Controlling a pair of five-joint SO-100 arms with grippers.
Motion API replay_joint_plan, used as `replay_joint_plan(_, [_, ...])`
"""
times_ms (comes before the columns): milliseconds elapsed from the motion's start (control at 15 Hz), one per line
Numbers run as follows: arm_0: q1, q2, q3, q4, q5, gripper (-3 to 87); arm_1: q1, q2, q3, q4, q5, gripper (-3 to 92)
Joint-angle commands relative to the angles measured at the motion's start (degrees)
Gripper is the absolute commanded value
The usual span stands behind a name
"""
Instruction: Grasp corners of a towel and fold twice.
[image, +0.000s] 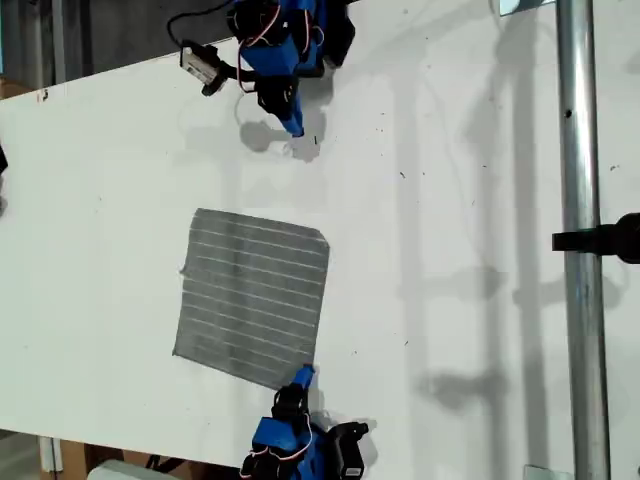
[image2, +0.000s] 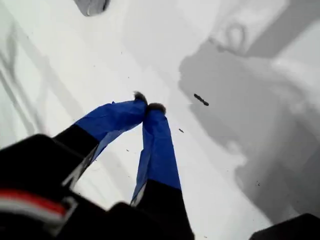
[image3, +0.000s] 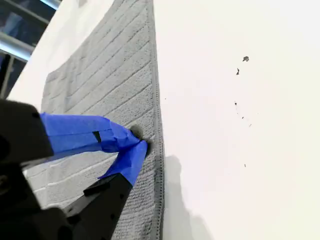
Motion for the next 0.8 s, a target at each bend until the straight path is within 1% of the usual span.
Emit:
replay_joint_plan(0, [-0.6,0.1,0.3,0.1,-0.7,-2.9,-1.1,-31.4,-24.4,-4.1,-7.3,-0.4])
replay_joint_plan(67, [-0.6,0.1,0.3,0.1,-0.7,-2.9,-1.7,-42.5,-35.8,-3.1,-10.6,-0.4])
replay_joint_plan(200, [-0.7,0.1,0.3,0.1,-0.7,-2.9,-2.9,-62.4,-57.7,2.2,-14.5,-0.4])
replay_joint_plan(400, [-0.6,0.1,0.3,0.1,-0.8,-2.9,-2.9,-78.2,-75.6,3.4,-17.0,-0.4])
replay_joint_plan(467, [-0.6,0.1,0.3,0.1,-0.8,-2.9,-2.6,-81.4,-79.1,2.9,-17.2,2.2])
replay_joint_plan(533, [-0.6,0.1,0.3,0.1,-0.8,-2.9,-2.5,-82.9,-80.9,0.0,-19.2,15.3])
replay_joint_plan(600, [-0.4,0.1,0.3,0.1,-0.8,-2.9,-2.5,-83.9,-83.1,-2.2,-21.3,37.8])
replay_joint_plan(733, [-0.5,0.1,0.3,0.1,-0.7,-2.9,-2.3,-84.6,-85.1,-2.4,-22.6,40.5])
